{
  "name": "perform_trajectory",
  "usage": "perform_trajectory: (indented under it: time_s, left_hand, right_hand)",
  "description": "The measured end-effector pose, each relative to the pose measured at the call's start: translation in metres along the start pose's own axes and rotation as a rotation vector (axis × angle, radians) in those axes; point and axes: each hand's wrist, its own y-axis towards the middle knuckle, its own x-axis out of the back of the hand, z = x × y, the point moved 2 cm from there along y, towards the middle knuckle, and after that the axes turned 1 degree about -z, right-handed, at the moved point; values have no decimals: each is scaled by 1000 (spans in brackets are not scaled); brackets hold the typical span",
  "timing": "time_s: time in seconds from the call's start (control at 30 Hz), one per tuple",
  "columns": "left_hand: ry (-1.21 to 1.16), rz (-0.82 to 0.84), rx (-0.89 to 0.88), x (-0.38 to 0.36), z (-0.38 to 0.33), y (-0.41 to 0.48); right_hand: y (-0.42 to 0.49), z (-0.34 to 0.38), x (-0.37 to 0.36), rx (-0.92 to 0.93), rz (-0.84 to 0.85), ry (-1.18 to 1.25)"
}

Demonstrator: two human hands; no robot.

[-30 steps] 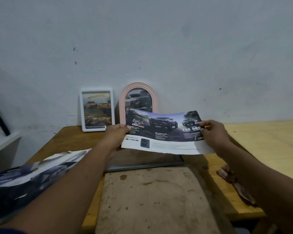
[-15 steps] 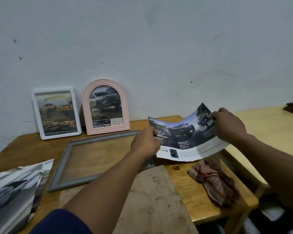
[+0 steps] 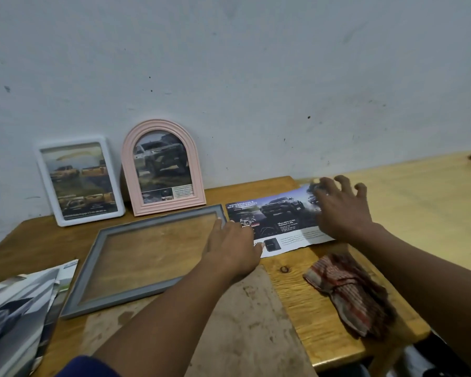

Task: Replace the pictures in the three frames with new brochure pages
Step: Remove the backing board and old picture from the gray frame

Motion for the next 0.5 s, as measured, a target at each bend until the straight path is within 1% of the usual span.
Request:
perform_trajectory:
  time_s: [0.07, 0.13, 0.17, 0.2, 0.3, 0.4, 0.5]
  left_hand:
    - [22, -8, 8, 2, 1, -3]
    - [9, 8, 19, 4, 1, -5]
    - [-1, 18, 25, 5, 1, -6]
    - [-13, 26, 28, 5, 2, -6]
    - [-67, 39, 23, 4, 4, -7]
    - [-134, 60, 7, 4, 10, -9]
    - [-187, 25, -23, 12, 21, -15]
  right_hand:
    - [-1, 22, 0, 105, 97, 90]
    - [-5, 45, -3, 154, 283, 254]
    - [-9, 54, -6, 161, 344, 313]
    - [-12, 60, -9, 161, 354, 344]
    - [-19, 64, -10, 138, 283, 367]
    - [-21, 62, -7, 132, 322, 392]
    - [-18, 65, 1, 147, 331, 378]
